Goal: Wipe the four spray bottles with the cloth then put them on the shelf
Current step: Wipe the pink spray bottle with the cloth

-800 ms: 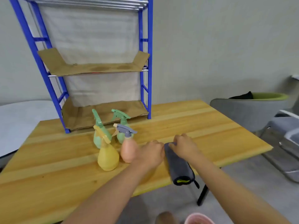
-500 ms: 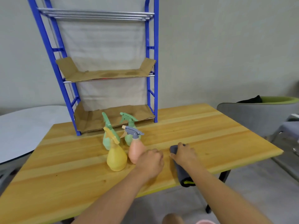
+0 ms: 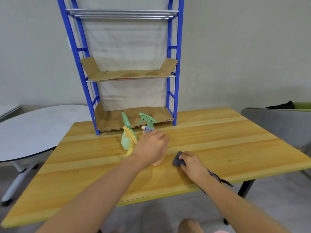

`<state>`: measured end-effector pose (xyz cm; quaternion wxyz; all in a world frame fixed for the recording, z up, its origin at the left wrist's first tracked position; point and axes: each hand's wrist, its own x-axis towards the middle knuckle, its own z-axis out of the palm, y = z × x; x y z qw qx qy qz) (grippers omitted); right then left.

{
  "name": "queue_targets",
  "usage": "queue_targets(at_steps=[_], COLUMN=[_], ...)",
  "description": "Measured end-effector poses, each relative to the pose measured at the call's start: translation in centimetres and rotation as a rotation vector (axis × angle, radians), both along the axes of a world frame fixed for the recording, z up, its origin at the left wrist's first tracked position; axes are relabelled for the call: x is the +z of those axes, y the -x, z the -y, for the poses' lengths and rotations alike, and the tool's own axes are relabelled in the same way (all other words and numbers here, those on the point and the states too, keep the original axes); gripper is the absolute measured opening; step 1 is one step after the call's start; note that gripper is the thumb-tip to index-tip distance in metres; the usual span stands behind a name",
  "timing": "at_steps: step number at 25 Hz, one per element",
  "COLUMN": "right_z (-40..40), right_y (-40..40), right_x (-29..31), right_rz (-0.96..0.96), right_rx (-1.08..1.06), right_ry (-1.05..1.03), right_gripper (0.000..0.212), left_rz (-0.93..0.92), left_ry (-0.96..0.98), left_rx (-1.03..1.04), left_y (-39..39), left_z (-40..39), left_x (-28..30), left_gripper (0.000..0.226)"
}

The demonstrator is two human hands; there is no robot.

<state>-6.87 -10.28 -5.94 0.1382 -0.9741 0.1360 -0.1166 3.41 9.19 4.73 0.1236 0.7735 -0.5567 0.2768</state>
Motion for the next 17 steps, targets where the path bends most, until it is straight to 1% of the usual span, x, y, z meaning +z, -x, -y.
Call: queue_targets(at_steps=[2, 4, 7, 8, 11, 15, 17], right_z=[-0.6, -1.6, -3.3, -3.9, -5.2, -5.9, -6.6], right_y=[0.5, 1.0, 1.0, 1.0, 0.5, 0.0, -0.1], right_x=[-0.5, -0.3, 1.0, 1.3, 2.4, 4.1, 5.4], right_rz=[0.132, 0.272, 0.369, 0.381, 0.395, 0.44, 0.438], right_rx=[0.078, 0.166, 0.27, 0.287, 0.321, 0.411, 0.482], right_ry=[0.075, 0.15, 0.211, 0.214, 0.214, 0.278, 0.363], right_gripper=[0.033, 0.038, 0.047, 0.05, 0.059, 0.057, 0.056], left_rz=[-0.002, -0.069, -0.317, -0.376, -0.444, -0.521, -0.546], left_ry=[-0.035, -0.18, -0.409, -0.423, -0.361, -0.311, -0.309], left_rx=[0.031, 0.122, 0.15, 0.137, 0.112, 0.08, 0.068], left_y=[-1.8, -3.8, -5.9, -6.2, -6.4, -6.0, -5.7], left_z=[-0.8, -1.2, -1.4, -1.4, -1.3, -1.7, -2.2], left_x=[2.2, 4.0, 5.5, 5.6, 5.6, 5.7, 5.7], left_gripper=[0.022, 0.032, 0.033, 0.033, 0.031, 0.03, 0.028])
